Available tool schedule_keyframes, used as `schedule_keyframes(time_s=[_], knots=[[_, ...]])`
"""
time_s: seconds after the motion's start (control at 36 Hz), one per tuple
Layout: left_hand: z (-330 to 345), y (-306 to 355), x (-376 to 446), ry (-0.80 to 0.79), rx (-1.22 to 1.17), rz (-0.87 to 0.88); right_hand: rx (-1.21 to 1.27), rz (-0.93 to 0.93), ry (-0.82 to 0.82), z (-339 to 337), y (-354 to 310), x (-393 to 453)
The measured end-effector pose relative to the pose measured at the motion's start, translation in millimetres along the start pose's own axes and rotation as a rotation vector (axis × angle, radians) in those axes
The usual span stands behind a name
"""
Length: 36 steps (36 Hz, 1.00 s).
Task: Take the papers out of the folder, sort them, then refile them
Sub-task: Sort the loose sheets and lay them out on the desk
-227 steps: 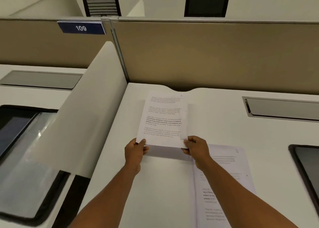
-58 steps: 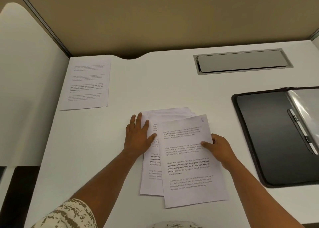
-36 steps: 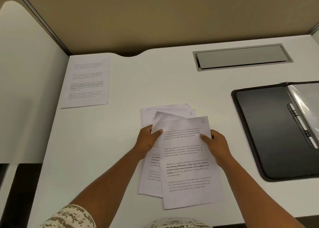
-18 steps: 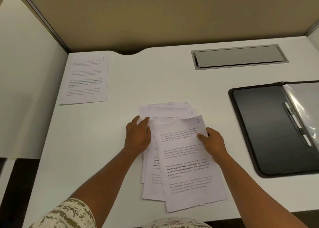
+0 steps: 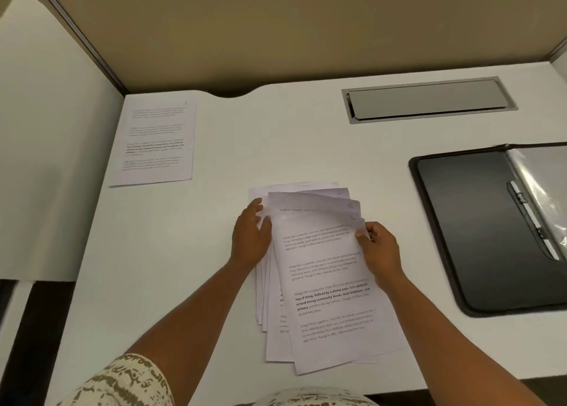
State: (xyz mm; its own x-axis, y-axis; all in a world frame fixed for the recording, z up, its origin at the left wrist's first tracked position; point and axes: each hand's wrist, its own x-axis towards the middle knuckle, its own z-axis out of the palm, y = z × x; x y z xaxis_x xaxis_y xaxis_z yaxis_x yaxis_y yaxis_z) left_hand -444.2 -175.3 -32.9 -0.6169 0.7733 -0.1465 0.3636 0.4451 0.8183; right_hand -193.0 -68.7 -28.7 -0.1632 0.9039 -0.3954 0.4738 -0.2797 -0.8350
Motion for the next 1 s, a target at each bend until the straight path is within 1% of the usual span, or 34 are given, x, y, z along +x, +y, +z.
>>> schedule_keyframes(time_s=[0.06,0.11,0.17,0.25,0.33,0.42,0.5,0.58,0.64,0.69,0.78,0.83,0.94,1.0], knots=[[-1,7,5,-0.022,-0.093,-0.113,0.026,-0.018,-0.008,-2,1,0],[-1,11,7,-0.048,-0.164,-0.175,0.054,-0.036,-0.011,-3,1,-1],[-2,12,8,-0.038,-0.177,-0.188,0.063,-0.035,-0.022,-4,1,-1],[-1,8,11,0.061,-0.139,-0.176,0.072,-0.020,-0.044,-4,3,1],[-2,-5,14,0.116,0.037,-0.057,0.072,-0.011,-0.061,-6,2,1],[-6,-18,21,0.051,0.289,0.112,0.053,-0.012,-0.074,-9,2,0],[-9,-21,30,-0.083,0.556,0.152,0.043,-0.007,-0.068,-14,4,-1],[-9,-22,38,-0.191,0.726,0.156,0.039,0.002,-0.069,-20,7,-1],[-8,-25,41,-0.231,0.825,0.185,0.042,0.005,-0.072,-23,9,0],[-8,-25,42,-0.225,0.852,0.228,0.030,-0.002,-0.079,-24,10,1],[-8,-22,42,-0.212,0.839,0.217,0.034,-0.028,-0.090,-24,8,2],[-7,-20,40,-0.183,0.771,0.204,0.039,-0.034,-0.095,-23,8,3],[-2,-20,36,-0.034,0.447,0.267,0.030,-0.031,-0.137,-26,9,5],[-1,-14,32,-0.026,0.198,0.177,0.051,-0.030,-0.173,-30,9,6]])
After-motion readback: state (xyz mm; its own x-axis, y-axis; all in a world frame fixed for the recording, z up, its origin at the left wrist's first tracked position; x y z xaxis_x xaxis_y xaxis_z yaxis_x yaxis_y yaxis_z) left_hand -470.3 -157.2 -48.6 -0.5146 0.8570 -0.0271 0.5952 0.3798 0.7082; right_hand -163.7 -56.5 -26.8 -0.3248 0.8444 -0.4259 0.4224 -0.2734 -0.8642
